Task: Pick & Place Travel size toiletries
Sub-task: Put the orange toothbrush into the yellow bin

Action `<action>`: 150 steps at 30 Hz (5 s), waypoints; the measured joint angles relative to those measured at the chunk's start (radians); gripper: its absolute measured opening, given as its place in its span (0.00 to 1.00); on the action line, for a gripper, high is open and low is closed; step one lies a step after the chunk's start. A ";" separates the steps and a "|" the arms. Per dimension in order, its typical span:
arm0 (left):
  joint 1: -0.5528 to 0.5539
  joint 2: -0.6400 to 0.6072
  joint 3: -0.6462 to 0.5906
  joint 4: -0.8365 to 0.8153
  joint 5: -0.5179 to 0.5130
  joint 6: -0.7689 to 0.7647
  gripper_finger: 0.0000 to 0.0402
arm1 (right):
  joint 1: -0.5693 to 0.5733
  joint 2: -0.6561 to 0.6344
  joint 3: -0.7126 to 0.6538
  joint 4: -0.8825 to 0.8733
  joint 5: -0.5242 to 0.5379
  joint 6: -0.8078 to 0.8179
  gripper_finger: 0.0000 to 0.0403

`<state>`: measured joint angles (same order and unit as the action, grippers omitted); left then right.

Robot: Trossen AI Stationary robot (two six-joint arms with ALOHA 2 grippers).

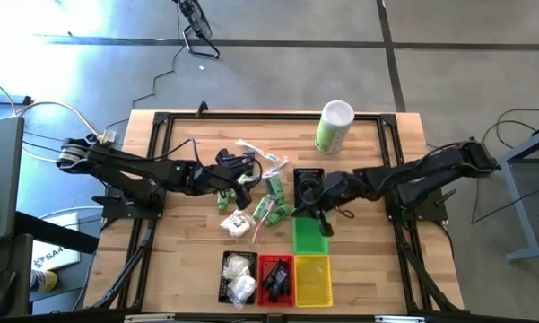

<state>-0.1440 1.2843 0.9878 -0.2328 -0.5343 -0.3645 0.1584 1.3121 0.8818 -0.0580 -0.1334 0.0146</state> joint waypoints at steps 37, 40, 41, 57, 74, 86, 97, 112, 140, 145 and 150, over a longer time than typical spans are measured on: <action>0.366 -0.308 -0.584 0.632 0.429 0.449 0.03 | -0.497 -0.031 0.001 0.041 -0.216 -0.174 0.01; 0.390 -0.405 -0.640 0.603 0.478 0.450 0.03 | -0.479 -0.030 0.001 0.100 -0.147 -0.125 0.01; 0.396 -0.435 -0.653 0.588 0.493 0.450 0.03 | -0.474 -0.030 0.001 0.112 -0.126 -0.118 0.01; 0.406 -0.899 -0.689 0.147 0.534 0.439 0.03 | -0.359 0.069 0.019 0.243 0.004 -0.059 0.01; 0.406 -0.950 -0.689 0.117 0.559 0.436 0.03 | -0.237 0.379 0.389 -0.159 0.109 -0.007 0.01; 0.406 -0.960 -0.689 0.125 0.558 0.437 0.03 | -0.198 0.513 0.564 -0.359 0.162 0.050 0.01; 0.406 -0.961 -0.687 0.088 0.557 0.439 0.03 | -0.153 0.547 0.566 -0.433 0.169 -0.025 0.06; 0.406 -0.960 -0.687 0.040 0.556 0.439 0.03 | -0.068 0.648 0.566 -0.379 0.151 -0.230 0.62; 0.406 -0.960 -0.688 0.005 0.556 0.436 0.03 | -0.109 0.756 0.565 -0.449 0.190 -0.312 0.54; 0.406 -0.959 -0.688 0.005 0.556 0.436 0.03 | -0.109 0.756 0.565 -0.450 0.192 -0.319 0.42; 0.406 -0.959 -0.688 0.005 0.556 0.437 0.03 | -0.109 0.756 0.565 -0.447 0.196 -0.319 0.27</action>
<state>0.2615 0.3248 0.3000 -0.2283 0.0219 0.0723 0.0494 2.0686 1.4464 -0.5046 0.0621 -0.3046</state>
